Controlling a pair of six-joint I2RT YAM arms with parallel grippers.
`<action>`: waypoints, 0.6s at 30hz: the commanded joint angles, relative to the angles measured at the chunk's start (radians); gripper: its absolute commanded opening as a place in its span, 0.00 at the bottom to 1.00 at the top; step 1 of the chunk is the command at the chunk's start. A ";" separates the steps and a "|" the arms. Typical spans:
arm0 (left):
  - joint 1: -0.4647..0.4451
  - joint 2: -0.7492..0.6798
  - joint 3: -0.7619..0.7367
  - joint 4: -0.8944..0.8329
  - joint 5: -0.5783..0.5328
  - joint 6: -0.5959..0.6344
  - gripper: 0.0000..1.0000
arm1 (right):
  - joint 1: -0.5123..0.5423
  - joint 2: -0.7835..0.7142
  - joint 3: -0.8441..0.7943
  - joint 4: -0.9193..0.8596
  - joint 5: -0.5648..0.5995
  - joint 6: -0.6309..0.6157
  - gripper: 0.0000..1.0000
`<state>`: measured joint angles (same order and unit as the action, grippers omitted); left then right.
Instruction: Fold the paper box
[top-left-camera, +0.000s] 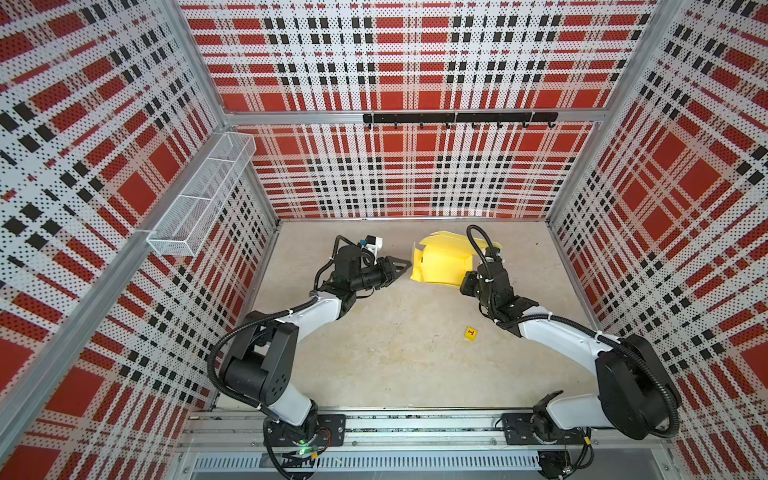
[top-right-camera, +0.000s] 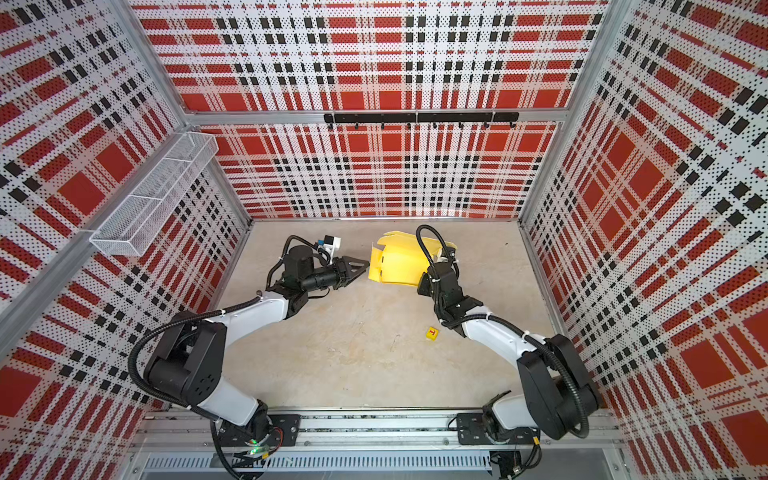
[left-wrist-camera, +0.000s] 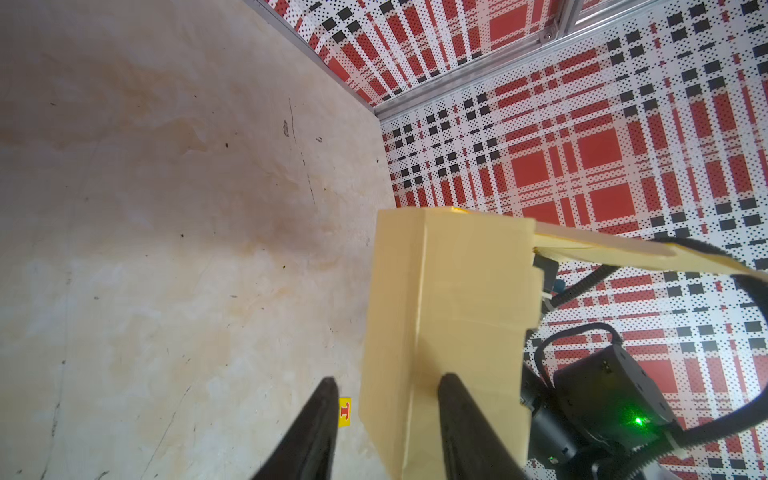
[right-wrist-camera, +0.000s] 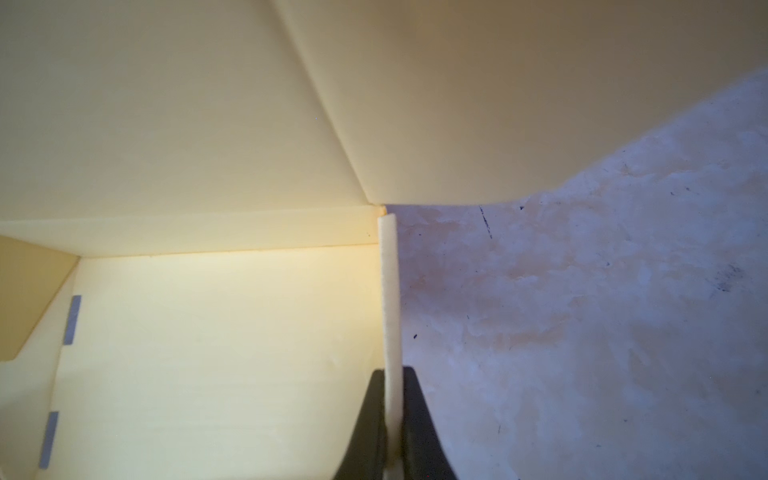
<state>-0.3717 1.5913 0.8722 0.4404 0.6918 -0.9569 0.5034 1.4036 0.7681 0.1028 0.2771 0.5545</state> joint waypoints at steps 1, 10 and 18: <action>-0.009 0.013 0.023 0.021 0.003 0.023 0.43 | 0.000 0.011 0.012 0.055 -0.007 0.010 0.00; -0.026 0.025 0.052 0.027 0.036 0.051 0.53 | 0.000 0.031 0.026 0.058 -0.009 0.009 0.00; -0.038 0.036 0.050 0.016 0.018 0.064 0.52 | 0.009 0.054 0.041 0.061 -0.015 0.003 0.00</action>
<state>-0.3908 1.6115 0.9020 0.4408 0.7067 -0.9192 0.5053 1.4467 0.7734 0.1097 0.2695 0.5541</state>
